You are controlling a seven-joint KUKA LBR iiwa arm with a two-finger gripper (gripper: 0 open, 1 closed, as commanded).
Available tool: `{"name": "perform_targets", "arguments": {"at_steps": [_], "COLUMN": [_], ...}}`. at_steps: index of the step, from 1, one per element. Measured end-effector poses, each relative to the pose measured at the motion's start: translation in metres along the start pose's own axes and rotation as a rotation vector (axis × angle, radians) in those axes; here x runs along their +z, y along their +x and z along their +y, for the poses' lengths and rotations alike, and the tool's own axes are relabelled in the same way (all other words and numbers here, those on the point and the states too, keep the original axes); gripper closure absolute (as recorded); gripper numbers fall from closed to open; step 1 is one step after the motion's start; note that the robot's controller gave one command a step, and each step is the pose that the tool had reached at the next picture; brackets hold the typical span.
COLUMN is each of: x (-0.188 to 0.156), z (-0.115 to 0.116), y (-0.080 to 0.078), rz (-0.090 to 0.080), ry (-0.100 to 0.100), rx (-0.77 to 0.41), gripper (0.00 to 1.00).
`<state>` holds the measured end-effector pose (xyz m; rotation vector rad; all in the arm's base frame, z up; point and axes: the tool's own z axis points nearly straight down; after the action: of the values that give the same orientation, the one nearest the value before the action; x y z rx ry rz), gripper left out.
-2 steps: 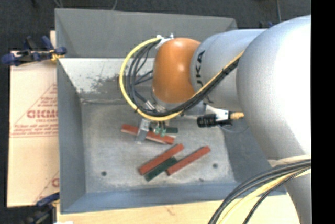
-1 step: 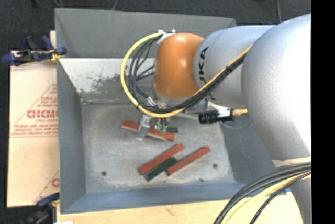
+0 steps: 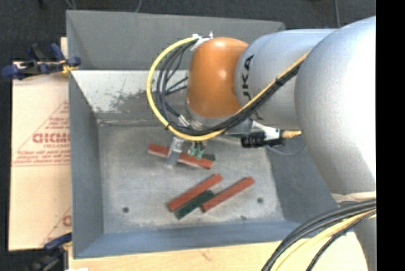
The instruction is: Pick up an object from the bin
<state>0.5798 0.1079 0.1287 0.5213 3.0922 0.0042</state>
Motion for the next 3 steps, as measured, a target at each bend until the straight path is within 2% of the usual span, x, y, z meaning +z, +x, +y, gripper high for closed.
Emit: {"name": "perform_targets", "arguments": {"at_steps": [2, 3], "x": [-0.021, -0.031], "z": [-0.001, 0.0], "y": [0.001, -0.001], "rz": [0.007, -0.001], "ry": [0.004, 0.0], "rx": [0.0, 0.0], "gripper": [1.0, 1.0]}}
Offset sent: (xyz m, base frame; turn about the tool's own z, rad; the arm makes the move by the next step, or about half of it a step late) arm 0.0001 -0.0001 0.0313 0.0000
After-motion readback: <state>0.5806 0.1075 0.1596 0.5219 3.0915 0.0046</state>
